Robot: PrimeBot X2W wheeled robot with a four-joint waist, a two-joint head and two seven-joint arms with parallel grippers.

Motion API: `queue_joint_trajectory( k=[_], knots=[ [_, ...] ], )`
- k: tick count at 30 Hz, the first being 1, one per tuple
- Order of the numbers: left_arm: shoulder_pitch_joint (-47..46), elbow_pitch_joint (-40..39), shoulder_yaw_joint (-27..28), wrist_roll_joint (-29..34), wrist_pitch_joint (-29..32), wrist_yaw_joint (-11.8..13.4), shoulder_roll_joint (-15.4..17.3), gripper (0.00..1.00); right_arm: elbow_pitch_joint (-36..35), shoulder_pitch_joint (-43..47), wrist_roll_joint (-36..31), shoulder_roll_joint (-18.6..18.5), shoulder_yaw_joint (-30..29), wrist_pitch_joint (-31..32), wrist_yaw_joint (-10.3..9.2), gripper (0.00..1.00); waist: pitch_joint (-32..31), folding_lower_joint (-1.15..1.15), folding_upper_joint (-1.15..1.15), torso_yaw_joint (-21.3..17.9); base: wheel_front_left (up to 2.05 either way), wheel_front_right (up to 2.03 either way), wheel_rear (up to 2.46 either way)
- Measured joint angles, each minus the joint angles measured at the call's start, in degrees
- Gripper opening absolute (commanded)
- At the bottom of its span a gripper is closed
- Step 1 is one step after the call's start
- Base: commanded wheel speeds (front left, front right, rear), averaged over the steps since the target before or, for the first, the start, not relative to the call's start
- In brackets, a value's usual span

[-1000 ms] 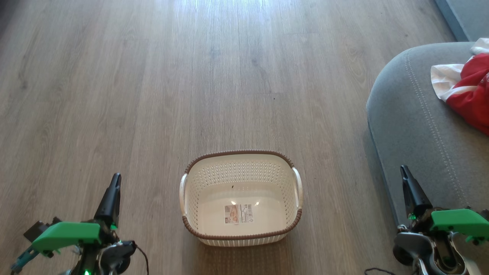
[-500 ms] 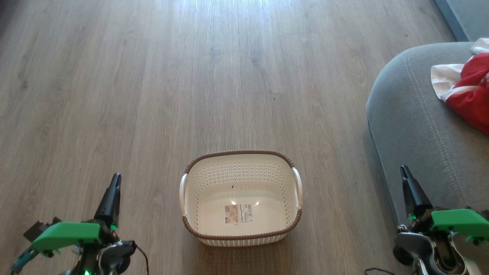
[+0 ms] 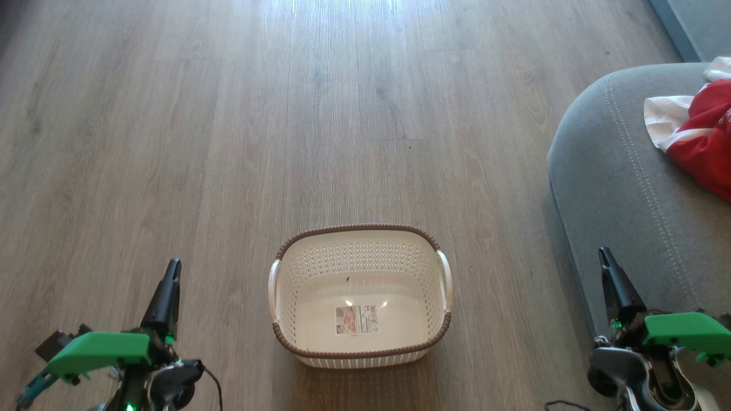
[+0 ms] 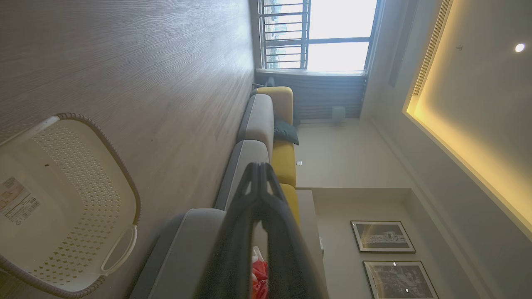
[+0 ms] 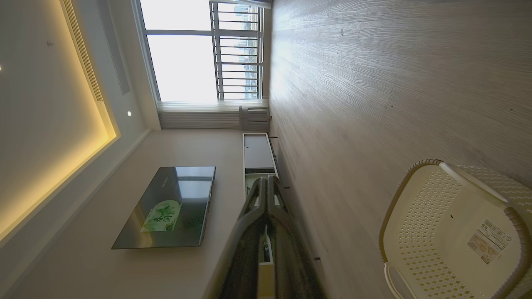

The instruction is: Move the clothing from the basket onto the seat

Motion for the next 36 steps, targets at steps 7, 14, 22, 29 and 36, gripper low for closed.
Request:
queue_joint_trajectory(
  k=[7, 14, 22, 29, 36],
  knots=[
    [0.0, 0.0, 0.0, 0.0, 0.0, 0.0, 0.0, 0.0, 0.0, 0.0, 0.0, 0.0, 0.0, 0.0, 0.0, 0.0, 0.0, 0.0, 0.0, 0.0, 0.0, 0.0, 0.0],
    [0.0, 0.0, 0.0, 0.0, 0.0, 0.0, 0.0, 0.0, 0.0, 0.0, 0.0, 0.0, 0.0, 0.0, 0.0, 0.0, 0.0, 0.0, 0.0, 0.0, 0.0, 0.0, 0.0],
    [0.0, 0.0, 0.0, 0.0, 0.0, 0.0, 0.0, 0.0, 0.0, 0.0, 0.0, 0.0, 0.0, 0.0, 0.0, 0.0, 0.0, 0.0, 0.0, 0.0, 0.0, 0.0, 0.0],
    [0.0, 0.0, 0.0, 0.0, 0.0, 0.0, 0.0, 0.0, 0.0, 0.0, 0.0, 0.0, 0.0, 0.0, 0.0, 0.0, 0.0, 0.0, 0.0, 0.0, 0.0, 0.0, 0.0],
    [0.0, 0.0, 0.0, 0.0, 0.0, 0.0, 0.0, 0.0, 0.0, 0.0, 0.0, 0.0, 0.0, 0.0, 0.0, 0.0, 0.0, 0.0, 0.0, 0.0, 0.0, 0.0, 0.0]
  ],
)
